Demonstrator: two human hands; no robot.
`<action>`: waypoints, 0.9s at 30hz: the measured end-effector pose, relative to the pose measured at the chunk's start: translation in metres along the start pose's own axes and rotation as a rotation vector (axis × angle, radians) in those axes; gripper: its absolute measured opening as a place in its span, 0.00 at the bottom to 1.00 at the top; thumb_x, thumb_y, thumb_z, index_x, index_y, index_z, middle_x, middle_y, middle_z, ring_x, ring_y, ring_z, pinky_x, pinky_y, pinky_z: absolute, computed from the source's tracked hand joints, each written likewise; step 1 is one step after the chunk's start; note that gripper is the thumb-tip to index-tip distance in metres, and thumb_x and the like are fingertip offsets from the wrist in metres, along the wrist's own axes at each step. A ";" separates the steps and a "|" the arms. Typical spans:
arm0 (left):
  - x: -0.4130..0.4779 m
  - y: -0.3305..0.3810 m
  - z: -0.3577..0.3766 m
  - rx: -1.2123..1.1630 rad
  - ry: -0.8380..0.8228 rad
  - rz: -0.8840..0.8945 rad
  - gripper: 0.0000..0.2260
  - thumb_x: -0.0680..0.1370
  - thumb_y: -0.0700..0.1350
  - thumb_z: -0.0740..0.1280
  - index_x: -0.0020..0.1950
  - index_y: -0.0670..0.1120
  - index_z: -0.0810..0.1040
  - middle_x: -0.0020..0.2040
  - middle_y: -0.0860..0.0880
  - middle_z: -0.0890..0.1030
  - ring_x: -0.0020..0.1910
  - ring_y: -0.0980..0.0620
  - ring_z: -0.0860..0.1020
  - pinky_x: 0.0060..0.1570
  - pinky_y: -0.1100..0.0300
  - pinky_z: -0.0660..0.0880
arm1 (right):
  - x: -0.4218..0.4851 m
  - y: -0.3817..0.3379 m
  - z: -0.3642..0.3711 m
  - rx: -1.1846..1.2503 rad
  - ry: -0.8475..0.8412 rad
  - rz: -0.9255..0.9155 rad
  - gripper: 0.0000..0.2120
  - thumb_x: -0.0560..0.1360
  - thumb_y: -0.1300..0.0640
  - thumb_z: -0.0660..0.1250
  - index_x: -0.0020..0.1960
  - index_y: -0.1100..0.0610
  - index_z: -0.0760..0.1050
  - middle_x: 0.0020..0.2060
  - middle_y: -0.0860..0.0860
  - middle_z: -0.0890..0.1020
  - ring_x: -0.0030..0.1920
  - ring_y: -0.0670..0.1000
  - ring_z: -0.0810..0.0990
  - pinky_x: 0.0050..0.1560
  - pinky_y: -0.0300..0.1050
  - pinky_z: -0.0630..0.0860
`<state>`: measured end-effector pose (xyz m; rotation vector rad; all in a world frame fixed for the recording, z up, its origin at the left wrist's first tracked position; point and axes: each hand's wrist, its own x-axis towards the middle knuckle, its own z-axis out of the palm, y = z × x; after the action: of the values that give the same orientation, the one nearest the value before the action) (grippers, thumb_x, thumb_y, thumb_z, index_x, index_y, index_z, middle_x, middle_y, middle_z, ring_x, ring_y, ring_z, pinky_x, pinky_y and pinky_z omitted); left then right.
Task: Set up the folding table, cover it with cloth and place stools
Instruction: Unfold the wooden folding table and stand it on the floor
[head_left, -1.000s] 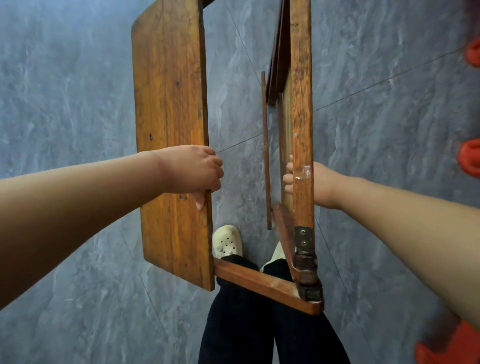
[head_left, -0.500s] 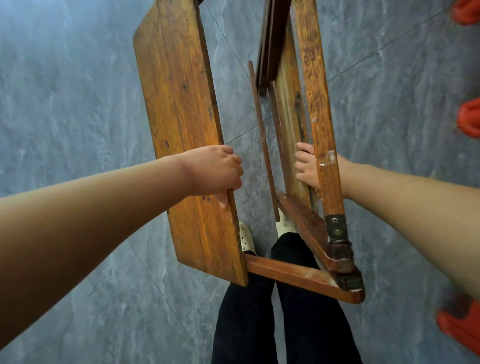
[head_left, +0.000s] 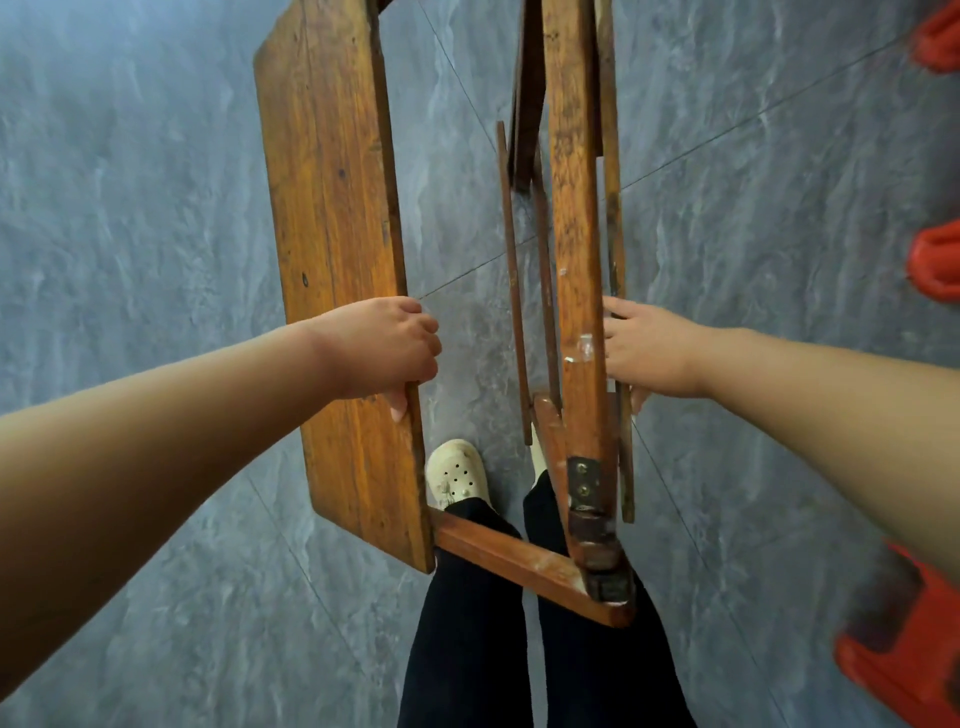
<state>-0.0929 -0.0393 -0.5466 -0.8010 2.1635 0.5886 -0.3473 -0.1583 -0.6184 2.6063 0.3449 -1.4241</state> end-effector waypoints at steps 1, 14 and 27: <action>-0.002 0.001 0.002 -0.016 -0.021 -0.016 0.19 0.78 0.60 0.58 0.61 0.48 0.74 0.60 0.52 0.74 0.62 0.51 0.68 0.65 0.58 0.60 | -0.011 0.005 -0.005 0.032 0.055 -0.093 0.16 0.77 0.51 0.61 0.64 0.51 0.74 0.60 0.46 0.77 0.68 0.52 0.67 0.74 0.57 0.36; -0.005 0.002 -0.028 -0.002 -0.021 0.030 0.19 0.79 0.58 0.58 0.62 0.47 0.74 0.61 0.52 0.75 0.62 0.51 0.68 0.66 0.57 0.62 | -0.058 0.019 0.002 0.033 -0.044 -0.032 0.21 0.77 0.45 0.61 0.65 0.56 0.72 0.61 0.50 0.76 0.64 0.54 0.69 0.72 0.53 0.56; -0.066 0.000 -0.027 0.021 -0.103 0.047 0.27 0.76 0.66 0.53 0.58 0.46 0.75 0.57 0.52 0.76 0.57 0.52 0.70 0.62 0.58 0.61 | -0.114 0.033 -0.017 0.042 -0.170 -0.142 0.37 0.68 0.27 0.56 0.59 0.56 0.76 0.56 0.50 0.80 0.58 0.54 0.74 0.63 0.50 0.64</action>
<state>-0.0711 -0.0319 -0.4790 -0.6947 2.0953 0.6163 -0.3843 -0.2001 -0.5123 2.5131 0.4906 -1.7034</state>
